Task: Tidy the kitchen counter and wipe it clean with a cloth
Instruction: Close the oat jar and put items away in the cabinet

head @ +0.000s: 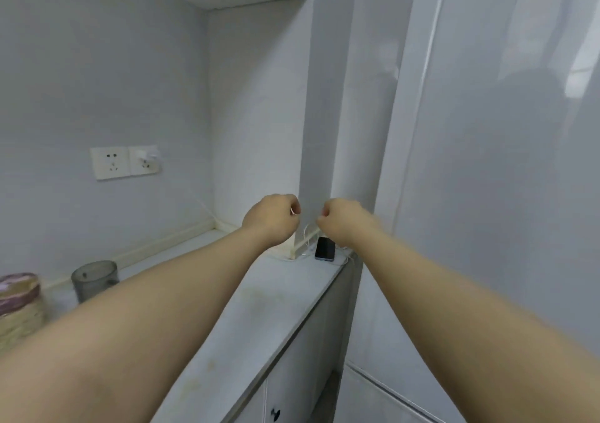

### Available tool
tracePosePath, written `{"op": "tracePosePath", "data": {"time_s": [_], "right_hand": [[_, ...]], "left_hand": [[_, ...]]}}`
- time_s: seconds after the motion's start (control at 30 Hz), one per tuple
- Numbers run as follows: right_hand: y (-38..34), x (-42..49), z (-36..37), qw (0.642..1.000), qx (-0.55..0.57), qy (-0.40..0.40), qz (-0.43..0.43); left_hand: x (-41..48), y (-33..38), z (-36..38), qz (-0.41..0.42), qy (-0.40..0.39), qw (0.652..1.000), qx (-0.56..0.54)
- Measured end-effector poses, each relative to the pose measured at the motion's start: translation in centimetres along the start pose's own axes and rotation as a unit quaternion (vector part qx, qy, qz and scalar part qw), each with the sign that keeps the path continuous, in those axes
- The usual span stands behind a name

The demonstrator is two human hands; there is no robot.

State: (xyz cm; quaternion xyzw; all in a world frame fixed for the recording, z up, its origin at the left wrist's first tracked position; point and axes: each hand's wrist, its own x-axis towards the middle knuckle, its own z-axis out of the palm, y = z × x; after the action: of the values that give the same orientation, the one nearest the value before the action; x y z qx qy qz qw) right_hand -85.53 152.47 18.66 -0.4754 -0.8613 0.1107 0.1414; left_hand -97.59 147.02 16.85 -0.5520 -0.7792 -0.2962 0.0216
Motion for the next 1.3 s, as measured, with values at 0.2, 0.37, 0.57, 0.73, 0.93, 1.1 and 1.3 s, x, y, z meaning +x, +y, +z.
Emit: {"op": "tracePosePath", "data": {"time_s": [0.2, 0.37, 0.57, 0.73, 0.93, 1.1, 1.3], "right_hand": [[-5.1, 0.2, 4.5, 0.992, 0.050, -0.050, -0.100], [-9.4, -1.7, 8.5, 0.975, 0.096, -0.115, -0.163], [-13.8, -4.0, 12.9, 0.954, 0.125, -0.177, -0.209], [-17.3, -5.7, 16.5, 0.935, 0.150, -0.215, -0.237], [-22.1, -5.5, 20.8, 0.925, 0.152, -0.251, -0.242], [-25.6, -3.9, 23.3, 0.927, 0.141, -0.259, -0.232], [-29.5, -1.6, 25.6, 0.926, 0.160, -0.259, -0.224]], "left_hand": [[-4.7, -7.0, -2.2, -0.111, 0.009, 0.992, 0.059], [-9.6, -11.7, -4.8, -0.201, 0.029, 0.976, 0.077], [-15.3, -16.0, -7.0, -0.267, 0.054, 0.957, 0.097], [-18.8, -19.8, -7.7, -0.327, 0.060, 0.937, 0.102], [-20.1, -25.5, -8.2, -0.377, 0.064, 0.920, 0.084], [-19.4, -30.3, -9.5, -0.393, 0.063, 0.915, 0.070], [-17.3, -35.1, -11.2, -0.383, 0.092, 0.917, 0.062]]}}
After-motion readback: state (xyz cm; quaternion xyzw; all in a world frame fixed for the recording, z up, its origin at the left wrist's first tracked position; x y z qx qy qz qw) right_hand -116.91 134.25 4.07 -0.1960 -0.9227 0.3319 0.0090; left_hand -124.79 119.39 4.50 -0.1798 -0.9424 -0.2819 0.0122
